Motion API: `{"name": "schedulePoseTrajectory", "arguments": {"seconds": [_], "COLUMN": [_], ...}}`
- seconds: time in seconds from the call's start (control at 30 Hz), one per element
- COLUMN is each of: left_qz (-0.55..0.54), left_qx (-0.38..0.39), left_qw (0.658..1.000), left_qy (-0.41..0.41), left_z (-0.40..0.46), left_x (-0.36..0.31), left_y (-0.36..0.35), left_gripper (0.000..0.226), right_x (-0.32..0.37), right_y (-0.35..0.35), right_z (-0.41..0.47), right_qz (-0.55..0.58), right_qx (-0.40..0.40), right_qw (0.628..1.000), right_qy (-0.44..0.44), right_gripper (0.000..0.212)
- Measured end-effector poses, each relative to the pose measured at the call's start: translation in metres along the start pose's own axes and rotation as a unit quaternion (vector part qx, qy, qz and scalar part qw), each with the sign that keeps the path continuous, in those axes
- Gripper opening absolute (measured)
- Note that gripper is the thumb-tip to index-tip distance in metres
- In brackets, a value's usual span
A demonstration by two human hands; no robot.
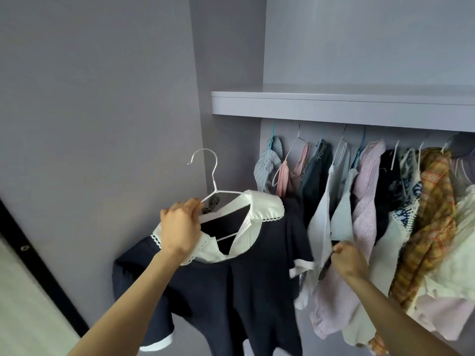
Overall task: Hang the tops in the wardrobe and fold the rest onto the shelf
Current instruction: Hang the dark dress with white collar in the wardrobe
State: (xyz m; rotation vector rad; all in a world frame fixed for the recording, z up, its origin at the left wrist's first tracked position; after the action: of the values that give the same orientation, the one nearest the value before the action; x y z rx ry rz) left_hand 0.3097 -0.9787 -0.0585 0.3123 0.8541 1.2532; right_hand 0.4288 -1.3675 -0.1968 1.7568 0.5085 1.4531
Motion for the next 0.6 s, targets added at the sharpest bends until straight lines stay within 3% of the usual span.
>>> {"name": "schedulePoseTrajectory", "arguments": {"seconds": [0.07,0.17,0.3,0.37,0.43,0.53,0.6], "left_qz": [-0.02,-0.042,-0.099,-0.118,-0.135,-0.153,-0.125], "left_qx": [0.008,0.019,0.047,0.047,0.043,0.055,0.069], "left_qw": [0.999,0.997,0.99,0.988,0.986,0.986,0.99], "left_qy": [-0.035,-0.065,-0.09,-0.093,-0.085,-0.035,0.01], "left_z": [0.001,0.004,0.009,0.01,0.011,0.012,0.009], "left_x": [-0.01,-0.018,-0.03,-0.034,-0.035,-0.028,-0.009], "left_y": [-0.002,-0.001,-0.005,-0.006,-0.008,-0.016,-0.022], "left_gripper": [0.019,0.017,0.015,0.014,0.013,0.02,0.045], "right_x": [0.013,0.072,0.15,0.157,0.156,0.149,0.139], "right_y": [0.016,0.037,0.015,-0.001,-0.002,0.014,0.028], "right_z": [-0.002,-0.016,-0.05,-0.052,-0.049,-0.043,-0.038], "right_qz": [0.044,0.095,-0.058,-0.119,-0.095,-0.021,0.001], "right_qx": [-0.037,-0.066,0.031,0.075,0.096,0.056,0.012], "right_qw": [0.998,0.978,0.92,0.901,0.909,0.922,0.928], "right_qy": [0.032,0.175,0.387,0.411,0.393,0.383,0.372], "right_gripper": [0.016,0.036,0.05,0.041,0.02,0.018,0.017]}}
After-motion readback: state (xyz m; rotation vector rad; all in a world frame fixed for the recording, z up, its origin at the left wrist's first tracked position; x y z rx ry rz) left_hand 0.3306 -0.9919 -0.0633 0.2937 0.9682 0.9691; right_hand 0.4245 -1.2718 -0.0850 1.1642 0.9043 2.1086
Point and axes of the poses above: each hand's wrist, its own z-axis towards the middle knuckle, its own y-axis out of the back of the hand, x = y × z, the point moved 10 cm from there along z, towards the middle knuckle, and after that the axes turned 7 degrees about -y, right-handed, at the moved point
